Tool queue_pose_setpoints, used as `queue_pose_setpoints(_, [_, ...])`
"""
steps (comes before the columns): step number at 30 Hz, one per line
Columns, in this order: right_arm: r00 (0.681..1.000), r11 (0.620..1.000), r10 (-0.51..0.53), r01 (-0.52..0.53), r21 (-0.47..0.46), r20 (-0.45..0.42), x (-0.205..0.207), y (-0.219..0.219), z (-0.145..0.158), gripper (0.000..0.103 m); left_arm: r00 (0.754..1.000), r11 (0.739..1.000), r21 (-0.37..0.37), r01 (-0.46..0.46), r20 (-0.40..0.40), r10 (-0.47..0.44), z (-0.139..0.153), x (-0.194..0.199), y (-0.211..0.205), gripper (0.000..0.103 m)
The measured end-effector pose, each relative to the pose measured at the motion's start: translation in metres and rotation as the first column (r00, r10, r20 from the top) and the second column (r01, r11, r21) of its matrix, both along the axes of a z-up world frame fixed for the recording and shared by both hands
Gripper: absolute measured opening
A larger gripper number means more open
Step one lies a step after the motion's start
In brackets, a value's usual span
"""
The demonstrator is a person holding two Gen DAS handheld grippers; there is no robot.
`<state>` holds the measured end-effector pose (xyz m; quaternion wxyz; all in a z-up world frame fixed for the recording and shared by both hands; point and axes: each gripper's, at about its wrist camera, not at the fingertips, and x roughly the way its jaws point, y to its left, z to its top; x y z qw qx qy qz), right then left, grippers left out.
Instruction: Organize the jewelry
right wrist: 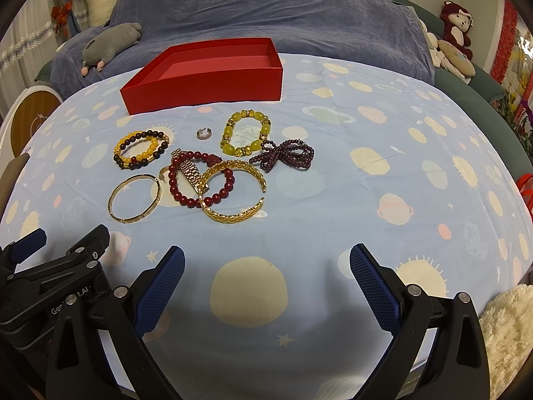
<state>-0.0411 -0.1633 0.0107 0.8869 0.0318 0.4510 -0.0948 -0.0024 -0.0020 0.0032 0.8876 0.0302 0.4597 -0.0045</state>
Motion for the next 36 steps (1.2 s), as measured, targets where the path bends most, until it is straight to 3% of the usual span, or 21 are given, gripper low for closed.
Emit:
queue_pose_setpoints(15, [1.000,1.000,0.000,0.000,0.002,-0.001,0.000,0.000,0.000,0.096,1.000,1.000,-0.004,0.000,-0.002,0.000,0.000,0.000,0.000,0.096])
queue_pose_setpoints(26, [0.999,0.998,-0.043,0.043,0.055,-0.006,0.004,-0.018,0.001,0.096,0.997,0.994,-0.089,-0.059,-0.054,0.055,-0.006,0.005,0.021,0.096])
queue_pose_setpoints(36, [0.999,0.996,-0.041,0.042,0.083,-0.010,0.025,-0.043,0.013,0.096,0.999,0.992,-0.114,-0.046,-0.034,0.042,0.004,0.023,0.027,0.096])
